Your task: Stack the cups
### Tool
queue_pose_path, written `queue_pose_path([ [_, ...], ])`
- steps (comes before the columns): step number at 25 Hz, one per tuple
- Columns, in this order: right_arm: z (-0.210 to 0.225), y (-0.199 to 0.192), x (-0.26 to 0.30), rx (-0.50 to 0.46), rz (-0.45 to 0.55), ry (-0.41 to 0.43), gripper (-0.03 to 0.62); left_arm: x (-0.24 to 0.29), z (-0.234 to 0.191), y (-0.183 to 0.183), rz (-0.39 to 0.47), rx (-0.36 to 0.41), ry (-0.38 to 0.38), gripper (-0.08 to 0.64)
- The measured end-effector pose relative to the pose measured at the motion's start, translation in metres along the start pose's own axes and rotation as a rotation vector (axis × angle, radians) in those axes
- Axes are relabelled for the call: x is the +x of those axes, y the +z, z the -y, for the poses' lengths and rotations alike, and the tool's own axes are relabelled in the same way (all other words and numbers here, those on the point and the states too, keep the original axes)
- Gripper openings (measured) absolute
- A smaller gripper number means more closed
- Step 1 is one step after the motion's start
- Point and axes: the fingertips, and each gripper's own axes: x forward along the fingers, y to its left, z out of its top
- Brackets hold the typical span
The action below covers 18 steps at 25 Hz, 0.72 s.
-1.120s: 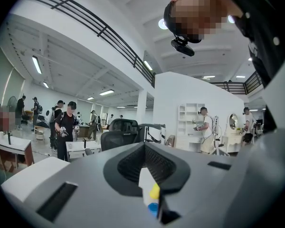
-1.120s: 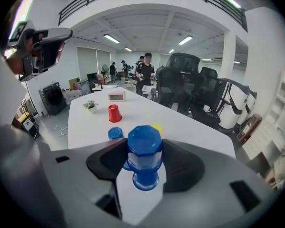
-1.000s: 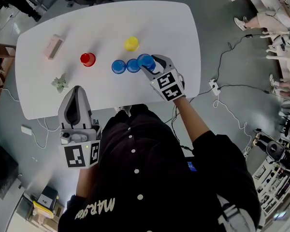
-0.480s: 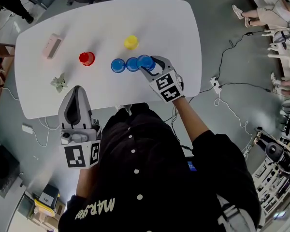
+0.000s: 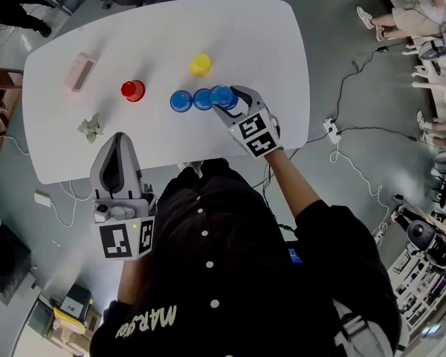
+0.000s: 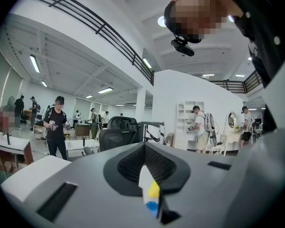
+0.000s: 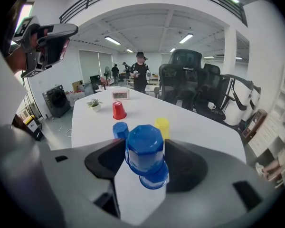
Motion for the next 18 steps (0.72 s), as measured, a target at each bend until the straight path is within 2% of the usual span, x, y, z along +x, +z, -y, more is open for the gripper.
queue_pose_path([
  [4,-0.004,0.004,-0.004,-0.001,0.018,0.022,0.316,-0.001,-0.001,0.002,0.005,0.003,0.0,0.011],
  [13,0.012,0.052,-0.024,0.0,0.098,0.057,0.325,-0.001,-0.004,0.011,0.035,0.0,0.005,0.011],
  [18,0.038,0.085,-0.023,-0.043,0.129,0.07,0.324,0.0,-0.006,0.016,0.042,0.0,0.021,0.011],
])
